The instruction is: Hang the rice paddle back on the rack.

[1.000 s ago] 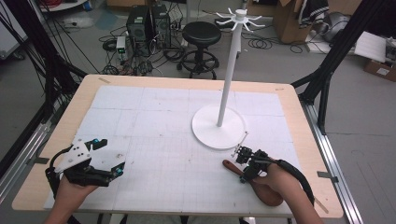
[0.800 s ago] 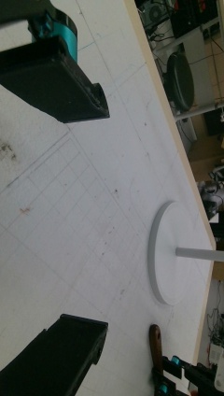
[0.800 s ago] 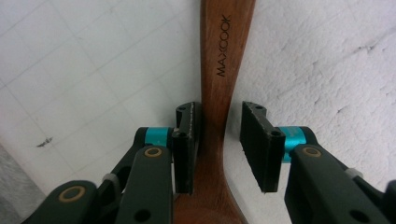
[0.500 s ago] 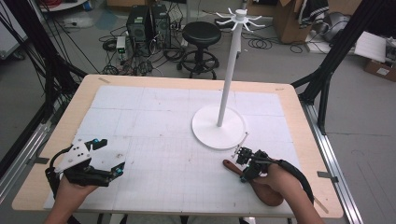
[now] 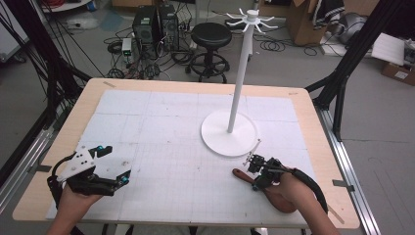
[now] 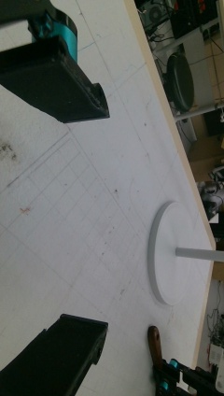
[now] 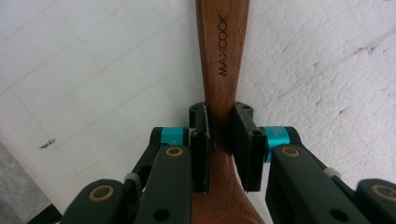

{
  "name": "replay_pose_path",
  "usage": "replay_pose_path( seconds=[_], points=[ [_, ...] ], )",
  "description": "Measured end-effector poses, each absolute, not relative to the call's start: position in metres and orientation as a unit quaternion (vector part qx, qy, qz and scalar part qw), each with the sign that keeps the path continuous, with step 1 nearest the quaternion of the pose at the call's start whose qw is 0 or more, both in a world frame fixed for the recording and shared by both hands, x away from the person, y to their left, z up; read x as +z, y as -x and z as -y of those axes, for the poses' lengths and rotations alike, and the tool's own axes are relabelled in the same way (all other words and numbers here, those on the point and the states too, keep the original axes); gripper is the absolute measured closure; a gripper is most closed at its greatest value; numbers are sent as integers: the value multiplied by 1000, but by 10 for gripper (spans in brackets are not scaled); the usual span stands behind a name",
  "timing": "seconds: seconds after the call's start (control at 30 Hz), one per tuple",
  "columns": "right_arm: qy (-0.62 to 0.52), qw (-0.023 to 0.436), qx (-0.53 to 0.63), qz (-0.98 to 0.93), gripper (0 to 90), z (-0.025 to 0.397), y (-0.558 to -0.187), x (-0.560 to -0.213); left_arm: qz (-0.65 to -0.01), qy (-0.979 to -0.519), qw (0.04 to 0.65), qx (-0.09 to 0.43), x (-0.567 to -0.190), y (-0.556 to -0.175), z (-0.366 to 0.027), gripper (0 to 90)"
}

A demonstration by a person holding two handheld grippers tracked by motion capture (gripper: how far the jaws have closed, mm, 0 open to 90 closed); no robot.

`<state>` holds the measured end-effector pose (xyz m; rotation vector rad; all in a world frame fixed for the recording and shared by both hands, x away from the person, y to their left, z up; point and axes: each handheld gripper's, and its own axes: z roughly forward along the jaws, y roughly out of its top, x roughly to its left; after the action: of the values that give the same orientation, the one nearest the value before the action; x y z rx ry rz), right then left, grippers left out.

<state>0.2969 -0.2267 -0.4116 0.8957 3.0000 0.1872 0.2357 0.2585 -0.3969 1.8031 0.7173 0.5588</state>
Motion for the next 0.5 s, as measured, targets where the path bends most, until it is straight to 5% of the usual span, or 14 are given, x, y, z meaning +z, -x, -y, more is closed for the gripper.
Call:
replay_pose_path(
  seconds=[0.5],
  points=[
    [-292, 1, 98, -951, 790, 237, -294, -412, -301, -756, 532, 234, -397, -236, -258, 17]
  ],
)
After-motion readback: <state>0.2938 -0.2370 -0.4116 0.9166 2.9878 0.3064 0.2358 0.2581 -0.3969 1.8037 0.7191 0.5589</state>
